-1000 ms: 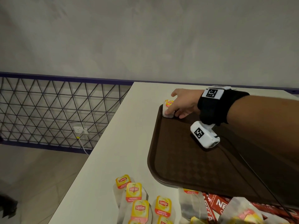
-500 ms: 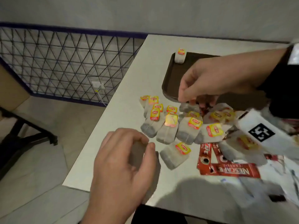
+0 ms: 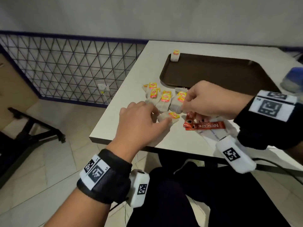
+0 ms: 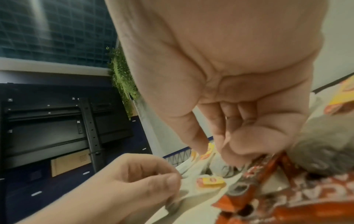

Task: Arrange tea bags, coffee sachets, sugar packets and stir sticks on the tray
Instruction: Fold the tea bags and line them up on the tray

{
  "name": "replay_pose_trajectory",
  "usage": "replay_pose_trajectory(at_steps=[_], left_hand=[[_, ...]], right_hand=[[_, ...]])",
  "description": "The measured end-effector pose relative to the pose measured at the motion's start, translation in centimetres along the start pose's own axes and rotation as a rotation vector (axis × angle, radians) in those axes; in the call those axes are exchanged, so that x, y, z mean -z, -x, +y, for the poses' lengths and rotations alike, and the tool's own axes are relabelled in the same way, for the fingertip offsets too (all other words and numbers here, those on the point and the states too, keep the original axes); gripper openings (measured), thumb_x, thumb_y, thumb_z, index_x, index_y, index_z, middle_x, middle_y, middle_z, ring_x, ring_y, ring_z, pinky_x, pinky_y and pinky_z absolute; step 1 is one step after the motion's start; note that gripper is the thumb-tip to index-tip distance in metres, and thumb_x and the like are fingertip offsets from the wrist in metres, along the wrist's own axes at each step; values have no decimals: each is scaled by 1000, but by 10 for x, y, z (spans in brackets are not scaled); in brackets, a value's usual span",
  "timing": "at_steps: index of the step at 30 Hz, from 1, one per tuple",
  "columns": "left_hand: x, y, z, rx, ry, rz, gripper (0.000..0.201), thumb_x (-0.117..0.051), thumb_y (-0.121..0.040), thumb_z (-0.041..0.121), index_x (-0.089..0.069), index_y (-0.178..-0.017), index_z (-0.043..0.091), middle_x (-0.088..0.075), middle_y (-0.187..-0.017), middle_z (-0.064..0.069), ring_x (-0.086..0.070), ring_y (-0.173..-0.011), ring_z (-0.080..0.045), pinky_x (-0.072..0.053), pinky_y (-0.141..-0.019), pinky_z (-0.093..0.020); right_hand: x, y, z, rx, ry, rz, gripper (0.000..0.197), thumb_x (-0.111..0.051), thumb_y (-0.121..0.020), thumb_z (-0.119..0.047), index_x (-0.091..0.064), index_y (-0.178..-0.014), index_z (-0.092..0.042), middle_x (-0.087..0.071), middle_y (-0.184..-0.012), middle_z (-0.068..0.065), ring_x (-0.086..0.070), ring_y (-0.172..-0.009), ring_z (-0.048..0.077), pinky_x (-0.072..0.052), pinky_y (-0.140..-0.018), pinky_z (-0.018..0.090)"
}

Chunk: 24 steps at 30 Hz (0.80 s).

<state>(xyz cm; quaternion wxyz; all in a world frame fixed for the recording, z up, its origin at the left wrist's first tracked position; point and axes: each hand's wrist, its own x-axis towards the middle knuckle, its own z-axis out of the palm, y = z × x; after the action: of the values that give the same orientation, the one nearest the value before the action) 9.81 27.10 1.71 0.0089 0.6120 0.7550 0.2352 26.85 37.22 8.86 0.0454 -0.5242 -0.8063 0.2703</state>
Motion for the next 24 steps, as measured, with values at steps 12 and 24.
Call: replay_pose_trajectory(at_steps=[12,24], left_hand=[[3,12,0,172,863,48,19,-82,-80,18,-64,-84,19,-66,-77,-3,-59,-68,-15,-51,-64,-30],[11,0,-7,331,1404,1,16,-59,-98,2,-65,-113,-3,-76,-95,-20,-73,-85,-30,-62,-68,-32]], right_hand=[[4,-29,-11,-8,264,51,20,-80,-77,-25,-67,-75,-10,-68,-71,5,-67,-71,24,-47,-58,29],[28,-10,-3,174,-189,-71,16,-84,-84,-21,-72,-83,-9,-72,-77,6,-61,-61,11,-54,-59,27]])
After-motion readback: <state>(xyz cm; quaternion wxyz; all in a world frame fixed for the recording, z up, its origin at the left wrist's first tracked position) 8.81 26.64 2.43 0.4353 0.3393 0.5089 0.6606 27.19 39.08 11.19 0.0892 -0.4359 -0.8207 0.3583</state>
